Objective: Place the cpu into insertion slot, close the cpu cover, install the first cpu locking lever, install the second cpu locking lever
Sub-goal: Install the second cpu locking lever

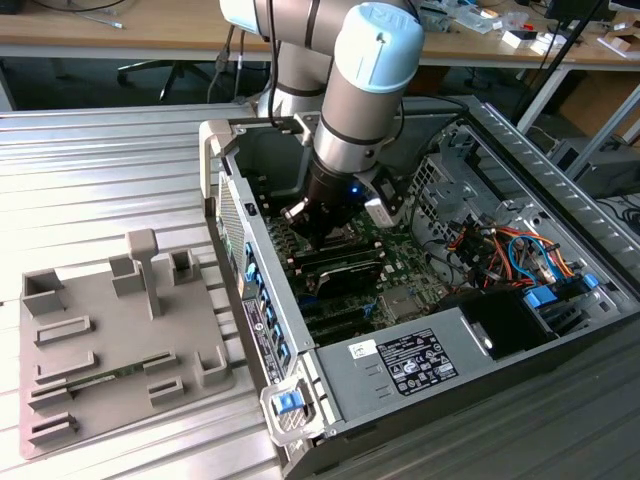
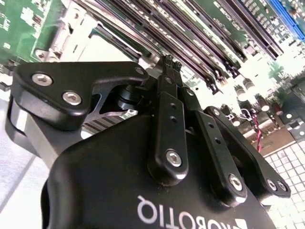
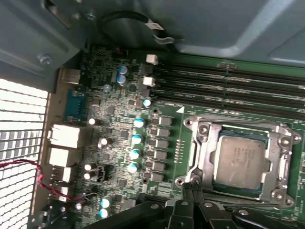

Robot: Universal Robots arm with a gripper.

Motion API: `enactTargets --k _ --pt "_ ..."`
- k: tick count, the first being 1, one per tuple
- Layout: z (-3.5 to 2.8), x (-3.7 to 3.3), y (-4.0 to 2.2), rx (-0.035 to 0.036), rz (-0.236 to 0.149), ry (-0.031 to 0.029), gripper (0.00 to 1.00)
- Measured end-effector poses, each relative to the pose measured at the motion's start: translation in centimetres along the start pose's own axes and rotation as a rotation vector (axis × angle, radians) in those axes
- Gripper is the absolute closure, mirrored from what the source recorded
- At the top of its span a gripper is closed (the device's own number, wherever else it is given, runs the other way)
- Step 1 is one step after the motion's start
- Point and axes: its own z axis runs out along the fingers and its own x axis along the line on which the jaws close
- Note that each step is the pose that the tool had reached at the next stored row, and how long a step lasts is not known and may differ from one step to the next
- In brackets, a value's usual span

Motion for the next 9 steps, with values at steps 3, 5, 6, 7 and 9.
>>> enactTargets --k 3,5,6,7,9 --pt "-0.01 0.34 0.05 -0.0001 0.0 0.0001 0.89" --pt "0.0 0.44 0.06 -0.0008 -0.004 0.0001 0.89" --pt "0.01 0.46 0.06 -0.001 -0.01 0.0003 0.89" --pt "0.03 0.52 0.07 -0.0012 -0.022 0.0008 0.89" --pt "0.19 0.55 0.09 -0.0013 -0.026 0.0011 0.89"
